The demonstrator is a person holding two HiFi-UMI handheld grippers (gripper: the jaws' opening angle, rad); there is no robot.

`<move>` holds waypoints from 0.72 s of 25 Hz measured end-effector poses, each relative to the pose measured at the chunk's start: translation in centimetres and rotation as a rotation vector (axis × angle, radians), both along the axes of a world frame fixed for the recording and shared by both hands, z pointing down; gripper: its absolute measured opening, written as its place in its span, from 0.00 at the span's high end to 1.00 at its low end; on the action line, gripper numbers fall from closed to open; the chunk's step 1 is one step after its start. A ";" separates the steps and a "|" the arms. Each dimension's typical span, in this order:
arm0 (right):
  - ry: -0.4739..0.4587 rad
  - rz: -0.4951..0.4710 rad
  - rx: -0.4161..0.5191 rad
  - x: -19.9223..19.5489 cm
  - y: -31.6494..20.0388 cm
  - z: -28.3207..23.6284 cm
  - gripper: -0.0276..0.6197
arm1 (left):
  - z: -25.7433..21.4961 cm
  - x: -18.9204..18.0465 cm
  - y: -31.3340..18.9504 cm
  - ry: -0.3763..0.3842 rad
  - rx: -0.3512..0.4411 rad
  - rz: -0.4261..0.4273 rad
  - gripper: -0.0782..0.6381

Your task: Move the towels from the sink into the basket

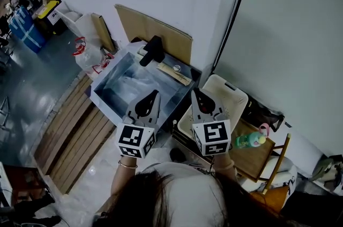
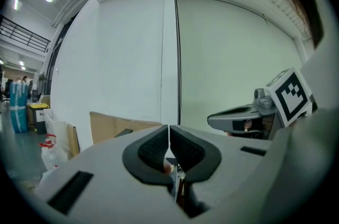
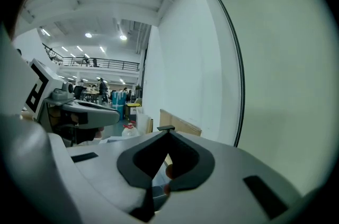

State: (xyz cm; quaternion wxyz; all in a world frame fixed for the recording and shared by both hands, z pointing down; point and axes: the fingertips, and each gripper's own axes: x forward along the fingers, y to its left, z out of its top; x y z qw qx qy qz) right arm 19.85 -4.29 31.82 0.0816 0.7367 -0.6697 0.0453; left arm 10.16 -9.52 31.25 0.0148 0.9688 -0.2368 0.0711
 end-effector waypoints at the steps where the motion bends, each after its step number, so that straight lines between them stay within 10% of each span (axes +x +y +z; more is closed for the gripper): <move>1: 0.002 0.002 0.003 -0.3 0.1 -0.2 0.92 | -0.1 -0.3 0.1 0.003 0.000 0.004 0.87; 18: 0.021 0.039 0.002 -2.5 1.0 -0.7 0.92 | -0.6 -2.2 1.3 0.043 -0.024 0.089 0.88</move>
